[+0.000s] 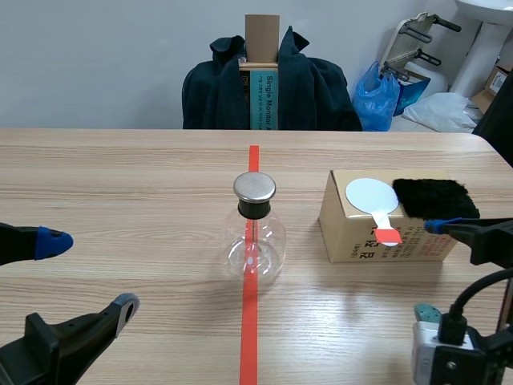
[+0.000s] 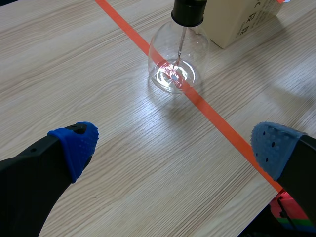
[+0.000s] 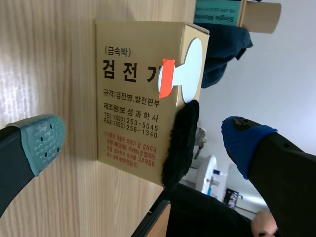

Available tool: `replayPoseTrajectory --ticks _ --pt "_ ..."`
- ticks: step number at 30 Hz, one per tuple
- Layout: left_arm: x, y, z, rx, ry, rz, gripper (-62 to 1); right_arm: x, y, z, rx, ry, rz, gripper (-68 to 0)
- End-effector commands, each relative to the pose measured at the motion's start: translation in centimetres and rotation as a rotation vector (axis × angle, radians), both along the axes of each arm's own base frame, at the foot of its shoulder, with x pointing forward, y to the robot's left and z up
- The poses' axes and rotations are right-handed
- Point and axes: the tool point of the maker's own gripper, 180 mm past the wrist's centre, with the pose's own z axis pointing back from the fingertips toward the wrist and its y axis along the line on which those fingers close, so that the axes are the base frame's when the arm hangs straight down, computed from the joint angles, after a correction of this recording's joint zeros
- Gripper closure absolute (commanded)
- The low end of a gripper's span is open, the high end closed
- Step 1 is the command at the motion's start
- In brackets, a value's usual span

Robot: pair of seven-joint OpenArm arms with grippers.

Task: Do the electroscope experiment.
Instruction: 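Pick up the white charging plate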

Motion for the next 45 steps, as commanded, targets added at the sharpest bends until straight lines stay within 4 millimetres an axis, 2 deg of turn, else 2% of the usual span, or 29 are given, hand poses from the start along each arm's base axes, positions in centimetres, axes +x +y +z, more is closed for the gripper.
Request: replayPoseTrajectory --ticks 1,8,15,19,23,29,32,38,45 --pt "0.1 -0.4 0.7 -0.02 -0.022 -0.007 -62.3 1.3 0.2 1.4 -0.003 -0.068 -0.003 -67.9" --pt "0.1 -0.4 0.7 -0.02 -0.022 -0.007 -62.3 3.8 0.8 1.0 -0.014 -0.114 -0.105 -67.9" --pt "0.2 -0.4 0.8 -0.021 -0.023 -0.007 -62.3 4.9 2.2 1.5 0.008 -0.138 -0.115 -67.9" --pt "0.2 -0.4 0.8 -0.023 -0.025 -0.007 -62.3 5.8 2.1 1.7 0.003 -0.154 -0.127 -67.9" --pt "0.2 -0.4 0.8 -0.023 -0.025 -0.007 -62.3 6.8 1.8 1.1 -0.009 -0.151 -0.134 -67.9" --pt "0.2 -0.4 0.8 -0.022 -0.025 -0.007 -62.3 7.2 1.7 -0.2 -0.024 -0.127 -0.131 -67.9" --pt "0.2 -0.4 0.8 -0.022 -0.025 -0.007 -62.3 7.2 1.7 -0.2 -0.024 -0.128 -0.129 -67.9" --pt "0.2 -0.4 0.8 -0.022 -0.025 -0.007 -62.3 6.7 3.1 -0.1 0.005 -0.121 -0.051 -67.9" --pt "0.2 -0.4 0.8 -0.022 -0.025 -0.007 -62.3 6.6 3.1 -0.2 -0.003 -0.12 -0.049 -67.9"
